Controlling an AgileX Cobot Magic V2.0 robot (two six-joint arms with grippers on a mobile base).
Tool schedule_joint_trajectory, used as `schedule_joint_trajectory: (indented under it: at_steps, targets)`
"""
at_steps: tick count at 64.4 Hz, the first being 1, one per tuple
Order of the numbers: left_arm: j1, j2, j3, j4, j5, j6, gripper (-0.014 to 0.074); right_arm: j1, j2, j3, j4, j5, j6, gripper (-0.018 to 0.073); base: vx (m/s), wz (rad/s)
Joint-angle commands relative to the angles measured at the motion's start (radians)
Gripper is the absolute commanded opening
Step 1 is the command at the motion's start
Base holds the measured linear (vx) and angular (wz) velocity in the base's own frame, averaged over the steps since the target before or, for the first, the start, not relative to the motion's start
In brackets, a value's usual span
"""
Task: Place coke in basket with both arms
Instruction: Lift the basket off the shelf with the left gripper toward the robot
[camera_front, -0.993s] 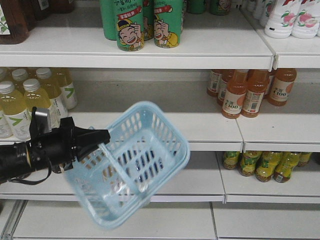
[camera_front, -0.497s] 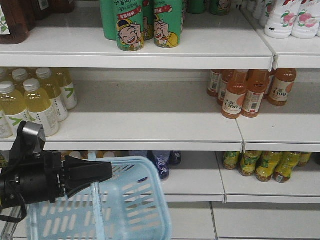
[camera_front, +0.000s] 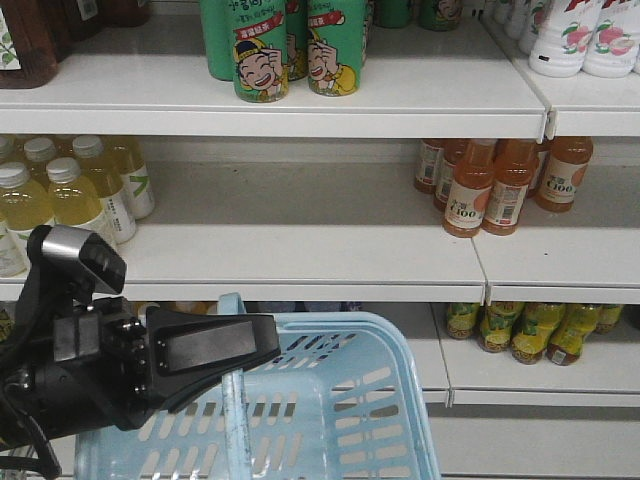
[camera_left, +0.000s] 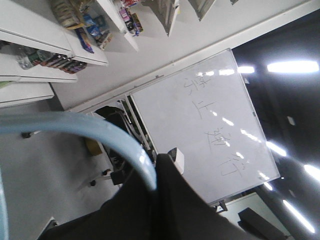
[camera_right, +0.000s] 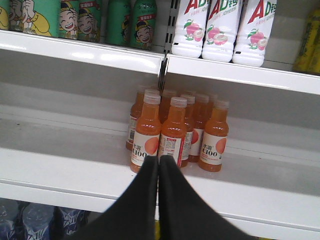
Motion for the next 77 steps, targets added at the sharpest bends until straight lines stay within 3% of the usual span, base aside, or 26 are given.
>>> schedule_joint_trajectory:
  at_steps: [1, 18, 26, 64, 71, 77]
  targets:
    - [-0.046, -0.025, -0.024, -0.130, -0.221, -0.003, -0.0008, -0.003, -0.018, 0.011, -0.002, -0.075, -0.006, -0.0002, 0.00, 0.00]
    - [-0.142, -0.025, -0.024, -0.220, -0.221, 0.022, -0.0008, -0.003, -0.018, 0.011, -0.002, -0.075, -0.006, -0.0002, 0.00, 0.00]
    - [-0.143, -0.025, -0.024, -0.216, -0.221, 0.071, -0.0008, -0.003, -0.018, 0.011, -0.002, -0.075, -0.006, -0.0002, 0.00, 0.00]
    - [-0.143, -0.025, -0.024, -0.221, -0.221, 0.065, -0.0008, -0.003, -0.018, 0.011, -0.002, -0.075, -0.006, -0.0002, 0.00, 0.00]
    - [-0.143, -0.025, -0.032, -0.244, -0.221, 0.030, -0.0008, -0.003, -0.018, 0.011, -0.002, -0.075, -0.006, -0.0002, 0.00, 0.00]
    - [-0.143, -0.025, -0.080, -0.202, -0.221, -0.004, -0.0008, -0.003, -0.018, 0.011, -0.002, -0.075, -0.006, -0.0002, 0.00, 0.00]
